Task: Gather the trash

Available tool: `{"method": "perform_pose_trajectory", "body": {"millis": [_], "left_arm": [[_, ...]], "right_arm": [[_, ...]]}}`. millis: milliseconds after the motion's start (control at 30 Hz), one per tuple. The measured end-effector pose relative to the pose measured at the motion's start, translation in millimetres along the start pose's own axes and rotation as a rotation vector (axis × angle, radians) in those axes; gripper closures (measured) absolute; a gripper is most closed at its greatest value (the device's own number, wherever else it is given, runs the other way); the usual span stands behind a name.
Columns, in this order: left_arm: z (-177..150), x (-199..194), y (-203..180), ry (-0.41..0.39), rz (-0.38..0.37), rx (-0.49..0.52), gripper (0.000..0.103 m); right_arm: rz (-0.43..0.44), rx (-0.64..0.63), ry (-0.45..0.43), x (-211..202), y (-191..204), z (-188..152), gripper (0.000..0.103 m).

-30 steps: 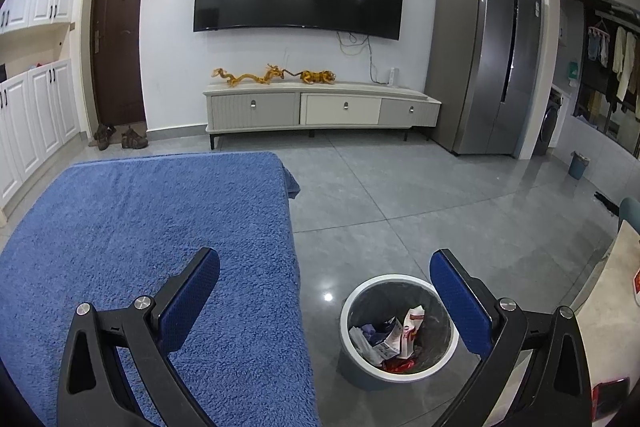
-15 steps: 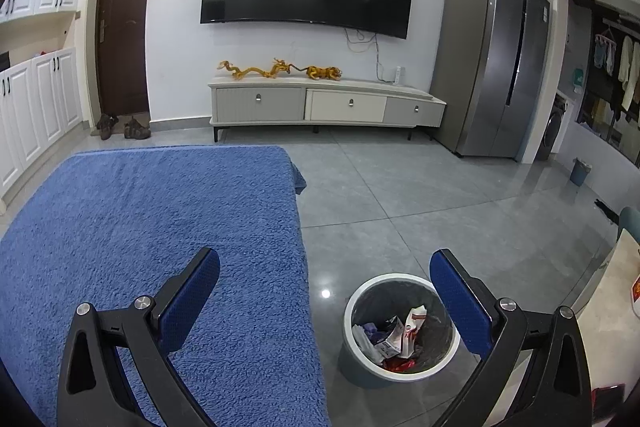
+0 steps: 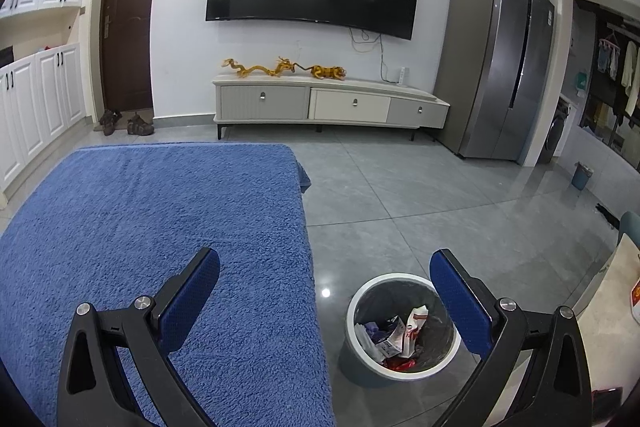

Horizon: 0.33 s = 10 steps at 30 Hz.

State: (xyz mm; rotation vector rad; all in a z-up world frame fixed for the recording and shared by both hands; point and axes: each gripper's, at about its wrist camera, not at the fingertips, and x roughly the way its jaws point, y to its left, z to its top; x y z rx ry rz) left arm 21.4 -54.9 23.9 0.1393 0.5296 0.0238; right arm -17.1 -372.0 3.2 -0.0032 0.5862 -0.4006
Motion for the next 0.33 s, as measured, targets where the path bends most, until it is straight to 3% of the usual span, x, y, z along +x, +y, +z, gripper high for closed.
{"method": "perform_pose_trajectory", "body": {"millis": [333], "left_arm": [[0.6, -3.6, 3.5, -0.003, 0.005, -0.002, 0.0]], "right_arm": [[0.007, -0.003, -0.006, -2.1, 1.4, 1.5, 0.0]]}}
